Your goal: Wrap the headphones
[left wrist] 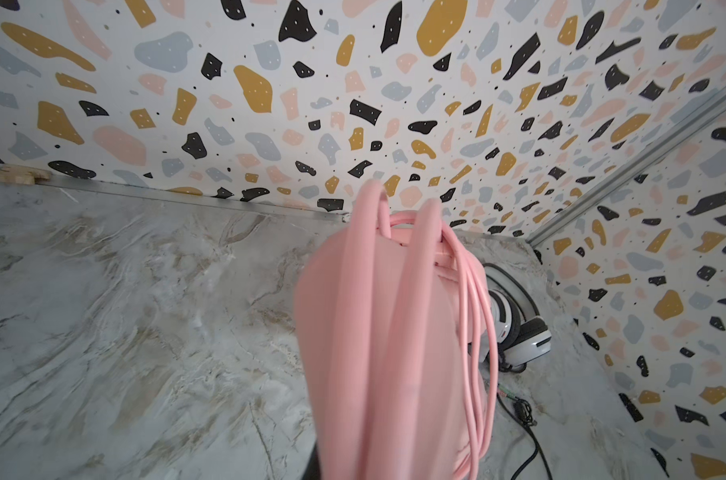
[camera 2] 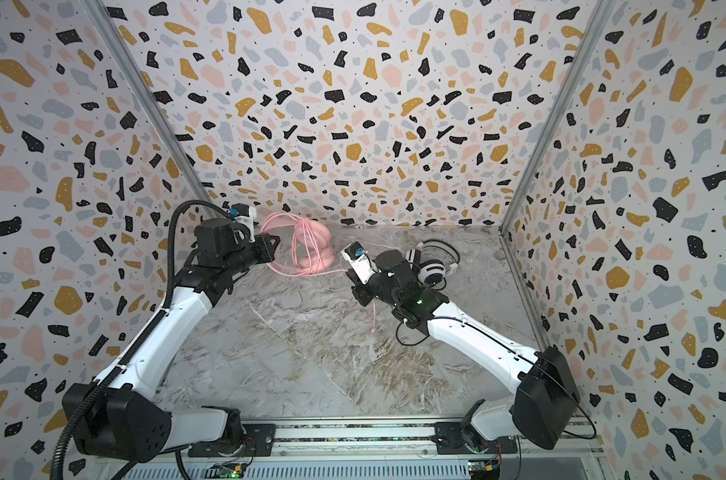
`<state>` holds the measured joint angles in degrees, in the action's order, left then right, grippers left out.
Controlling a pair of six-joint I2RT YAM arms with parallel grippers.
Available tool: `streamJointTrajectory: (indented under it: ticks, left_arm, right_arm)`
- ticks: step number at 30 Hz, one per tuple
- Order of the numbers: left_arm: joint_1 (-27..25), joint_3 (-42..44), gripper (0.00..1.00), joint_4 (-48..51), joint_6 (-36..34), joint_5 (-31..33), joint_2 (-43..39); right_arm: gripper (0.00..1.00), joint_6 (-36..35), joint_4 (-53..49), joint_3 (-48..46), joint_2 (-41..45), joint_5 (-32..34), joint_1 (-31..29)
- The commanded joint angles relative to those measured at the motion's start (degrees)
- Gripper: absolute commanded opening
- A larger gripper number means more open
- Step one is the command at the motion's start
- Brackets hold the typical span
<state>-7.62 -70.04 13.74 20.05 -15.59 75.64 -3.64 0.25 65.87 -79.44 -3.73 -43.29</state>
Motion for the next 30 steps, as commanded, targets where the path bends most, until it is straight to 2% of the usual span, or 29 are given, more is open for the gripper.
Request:
streamJointTrajectory:
  ticks: [1,5,10,13,15,18,24,27,30]
  left_arm:
    - [-1.9,-3.6,0.00,-1.7,-4.6,-2.7,1.1]
    - [-4.7,-6.8,0.00,3.2,-8.8,-7.0,4.4]
    - [-5.6,-6.5,0.00,3.9,-9.6,-14.1,5.2]
    - [-5.7,-7.2,0.00,5.9,-11.1,-11.5,4.8]
    - [-5.7,-7.4,0.00,6.2,-11.5,-8.1,4.1]
    - [-5.6,-7.7,0.00,6.0,-11.6,-4.1,2.7]
    - [-5.5,-4.5,0.00,-0.7,-8.5,-2.9,-0.4]
    - [-5.6,-3.0,0.00,-3.3,-7.2,-1.2,-1.3]
    - [-5.6,-0.8,0.00,-7.0,-5.3,-0.5,-1.9]
  right_arm:
    - [0.12,-5.0,-0.7,6.1,-0.7,7.4,2.4]
    - [0.12,-7.7,0.5,10.5,-3.3,8.2,4.5]
    - [0.10,-7.7,1.7,14.6,-6.5,3.7,7.8]
    - [0.10,-5.2,2.2,14.7,-7.6,-1.6,9.7]
    - [0.12,-1.6,3.4,11.8,-7.5,-6.2,11.2]
    - [0.16,2.4,4.8,4.6,-6.0,-9.2,12.6]
    - [0.23,7.5,-0.7,-9.7,-0.4,-9.7,12.5]
    - [0.26,13.2,-5.8,-15.9,4.5,-9.9,11.2]
    - [0.31,18.9,-13.1,-19.5,8.3,-7.5,8.3]
